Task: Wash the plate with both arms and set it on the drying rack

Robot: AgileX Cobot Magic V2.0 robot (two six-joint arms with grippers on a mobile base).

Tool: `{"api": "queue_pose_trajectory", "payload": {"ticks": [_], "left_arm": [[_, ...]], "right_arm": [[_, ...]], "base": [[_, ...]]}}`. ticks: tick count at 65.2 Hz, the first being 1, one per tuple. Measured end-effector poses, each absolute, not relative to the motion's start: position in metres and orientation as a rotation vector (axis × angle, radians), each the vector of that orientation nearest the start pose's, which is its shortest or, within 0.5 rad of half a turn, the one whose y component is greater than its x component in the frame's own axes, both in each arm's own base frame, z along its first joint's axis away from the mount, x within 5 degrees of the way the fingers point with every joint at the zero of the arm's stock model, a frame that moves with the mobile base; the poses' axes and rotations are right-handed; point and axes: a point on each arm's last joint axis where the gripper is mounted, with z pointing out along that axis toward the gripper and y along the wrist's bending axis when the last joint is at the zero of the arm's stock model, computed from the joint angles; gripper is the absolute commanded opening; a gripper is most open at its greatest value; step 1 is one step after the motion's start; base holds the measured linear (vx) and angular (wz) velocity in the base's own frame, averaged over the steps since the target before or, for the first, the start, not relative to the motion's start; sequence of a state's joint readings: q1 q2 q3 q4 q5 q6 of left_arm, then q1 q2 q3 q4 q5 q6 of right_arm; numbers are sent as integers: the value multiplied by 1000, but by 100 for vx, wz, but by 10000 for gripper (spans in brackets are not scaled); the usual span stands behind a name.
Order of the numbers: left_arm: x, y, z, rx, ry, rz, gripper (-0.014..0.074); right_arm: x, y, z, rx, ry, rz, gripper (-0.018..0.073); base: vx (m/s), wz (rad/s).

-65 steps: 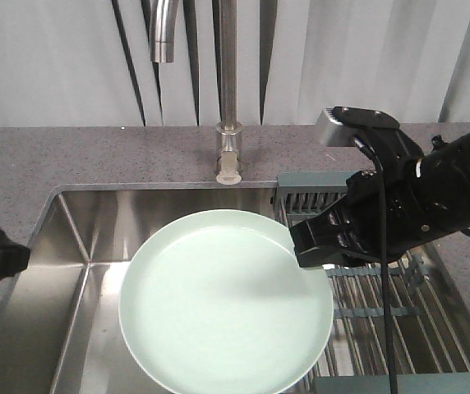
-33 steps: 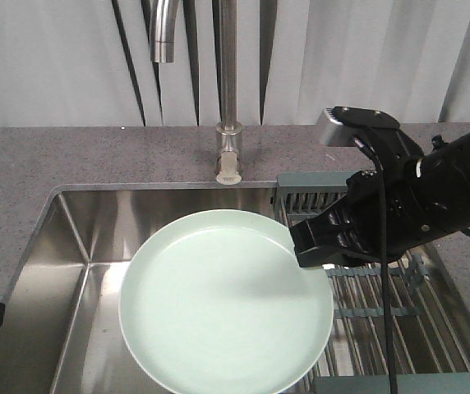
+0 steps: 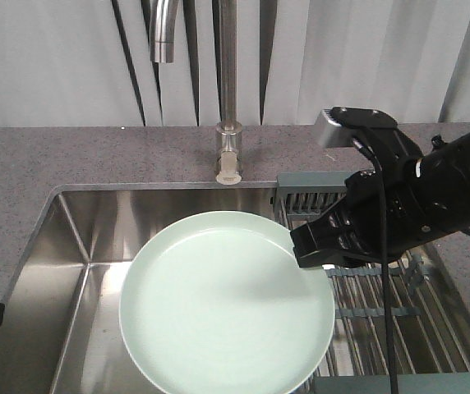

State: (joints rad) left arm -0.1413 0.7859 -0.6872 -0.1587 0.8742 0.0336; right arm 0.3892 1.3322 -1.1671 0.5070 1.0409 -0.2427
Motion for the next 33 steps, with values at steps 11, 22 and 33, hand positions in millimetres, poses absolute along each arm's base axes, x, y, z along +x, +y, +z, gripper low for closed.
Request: {"api": "queue_pose_trajectory", "payload": {"ticks": [11, 22, 33], "left_arm": [[133, -30, 299, 143, 2453, -241, 488], [133, -30, 299, 143, 2453, -241, 488], [133, -30, 299, 143, 2453, -241, 488]], "right_arm": [[227, 142, 334, -726, 2549, 680, -8], [233, 165, 321, -831, 2546, 714, -8], [258, 179, 321, -852, 2520, 711, -8]], "base": [[0, 0], [0, 0], [0, 0]]}}
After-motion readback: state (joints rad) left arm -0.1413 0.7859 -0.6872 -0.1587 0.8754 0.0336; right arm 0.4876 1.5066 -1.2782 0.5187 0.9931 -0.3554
